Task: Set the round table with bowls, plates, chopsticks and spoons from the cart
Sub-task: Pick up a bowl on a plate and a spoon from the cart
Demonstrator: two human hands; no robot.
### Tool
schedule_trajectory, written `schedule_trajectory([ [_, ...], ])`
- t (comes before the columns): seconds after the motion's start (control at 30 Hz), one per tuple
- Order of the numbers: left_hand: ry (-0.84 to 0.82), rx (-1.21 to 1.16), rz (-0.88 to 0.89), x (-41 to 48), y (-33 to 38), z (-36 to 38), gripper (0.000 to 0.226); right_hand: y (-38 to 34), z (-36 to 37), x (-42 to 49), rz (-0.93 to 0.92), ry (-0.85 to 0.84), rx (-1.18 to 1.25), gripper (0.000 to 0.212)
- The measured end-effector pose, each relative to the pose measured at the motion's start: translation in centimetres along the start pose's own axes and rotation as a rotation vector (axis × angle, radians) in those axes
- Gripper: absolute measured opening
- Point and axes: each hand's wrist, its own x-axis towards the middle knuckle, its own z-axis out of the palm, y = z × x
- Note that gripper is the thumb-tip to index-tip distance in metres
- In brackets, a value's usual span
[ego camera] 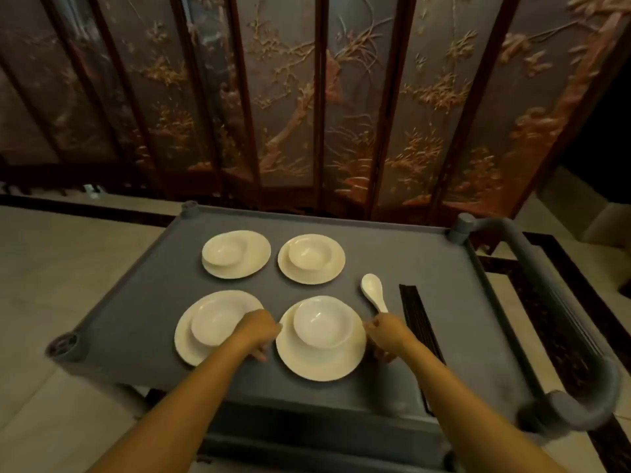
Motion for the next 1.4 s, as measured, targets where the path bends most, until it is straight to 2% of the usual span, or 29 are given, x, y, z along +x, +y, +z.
schedule_trajectory([
  [0.17, 0.003, 0.000, -0.064, 0.5, -1.4, 2.2, 0.034, 0.3, 1.4, 0.5, 0.025, -0.022, 0.076, 0.021],
  [0.37, -0.004, -0.173, -0.049, 1.6, -1.9, 3.3, 0.024, -0.2, 2.4, 1.2, 0.037, 0.014, 0.122, 0.021],
  [0.57, 0.050, -0.270, -0.012, 2.4, -2.4, 3.8, 0.028, 0.0, 2.9, 1.5, 0.023, 0.048, 0.164, 0.004],
  [0.67, 0.018, -0.303, -0.014, 2.5, -2.4, 3.6, 0.020, 0.3, 3.0, 1.3, -0.028, 0.069, 0.197, 0.018],
  [0.77, -0.009, -0.327, 0.001, 2.4, -1.9, 3.2, 0.020, 0.8, 3.1, 1.2, -0.055, 0.097, 0.230, 0.002],
  [1.0, -0.046, -0.489, 0.100, 2.7, -1.0, 1.6, 0.019, -0.2, 1.8, 0.1, -0.137, 0.176, 0.453, 0.010],
  [1.13, -0.186, -0.671, 0.155, 3.1, 0.2, 0.1, 0.033, -1.3, 0.4, -0.3, -0.198, 0.191, 0.517, 0.015],
  [1.27, -0.356, -0.746, 0.257, 3.4, 1.1, -0.8, 0.028, -2.5, -0.4, -0.3, -0.198, 0.232, 0.508, 0.019],
  [1.4, -0.375, -0.776, 0.298, 3.8, 1.4, -1.5, 0.023, -3.1, -1.5, 0.5, -0.180, 0.278, 0.395, 0.038],
])
